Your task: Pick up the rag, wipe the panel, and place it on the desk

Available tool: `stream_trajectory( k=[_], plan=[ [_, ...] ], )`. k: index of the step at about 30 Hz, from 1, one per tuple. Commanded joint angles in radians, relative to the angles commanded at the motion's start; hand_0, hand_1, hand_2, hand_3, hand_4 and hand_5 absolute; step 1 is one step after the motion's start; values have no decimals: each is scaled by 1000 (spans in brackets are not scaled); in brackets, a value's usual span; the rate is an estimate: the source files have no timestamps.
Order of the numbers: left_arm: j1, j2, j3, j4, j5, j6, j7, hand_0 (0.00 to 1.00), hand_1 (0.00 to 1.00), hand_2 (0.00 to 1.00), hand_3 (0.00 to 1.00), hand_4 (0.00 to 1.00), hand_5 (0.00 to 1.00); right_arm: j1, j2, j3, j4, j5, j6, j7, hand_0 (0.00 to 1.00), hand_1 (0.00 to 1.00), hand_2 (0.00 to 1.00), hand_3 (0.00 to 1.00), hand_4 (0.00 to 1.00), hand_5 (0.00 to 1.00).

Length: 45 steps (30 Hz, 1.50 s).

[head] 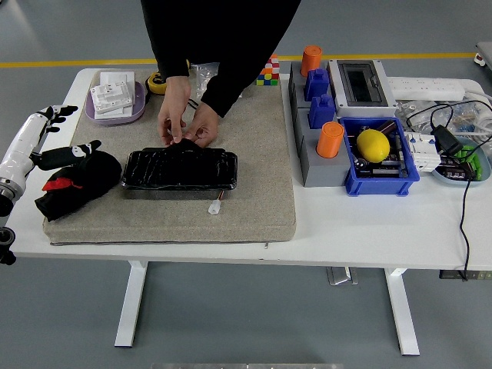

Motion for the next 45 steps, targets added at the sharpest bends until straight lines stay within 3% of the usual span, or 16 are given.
stream_trajectory(
  k=[1, 2, 6, 13, 24, 45],
  plan=[
    [-2, 0, 1, 3, 15, -6, 8, 814, 897, 914, 862, 913, 329, 0, 0, 1, 0, 0, 0, 0, 733, 620, 695, 613, 998, 563],
    [-4, 1, 4, 6, 27, -13, 16, 850, 941, 968, 924, 917, 340, 0, 0, 2, 0, -1, 0, 0, 734, 620, 695, 613, 998, 564],
    [-17, 0, 17, 32, 91, -40, 61, 850, 941, 968, 924, 917, 340, 0, 0, 5, -1, -3, 2, 0, 734, 620, 695, 613, 998, 564],
    [-36, -8, 39, 85, 142, -37, 105, 856, 946, 974, 934, 913, 342, 1, 2, 6, 2, -7, 4, 3, 734, 620, 695, 614, 998, 563],
    [-62, -34, 73, 162, 125, -34, 112, 853, 949, 977, 934, 916, 310, 5, 3, 8, 8, -13, 1, 4, 733, 619, 695, 614, 998, 565],
    [-86, -76, 147, 236, 106, -21, 106, 845, 934, 958, 920, 902, 302, 5, 3, 10, 12, -23, -4, 2, 733, 619, 695, 614, 998, 565]
  ],
)
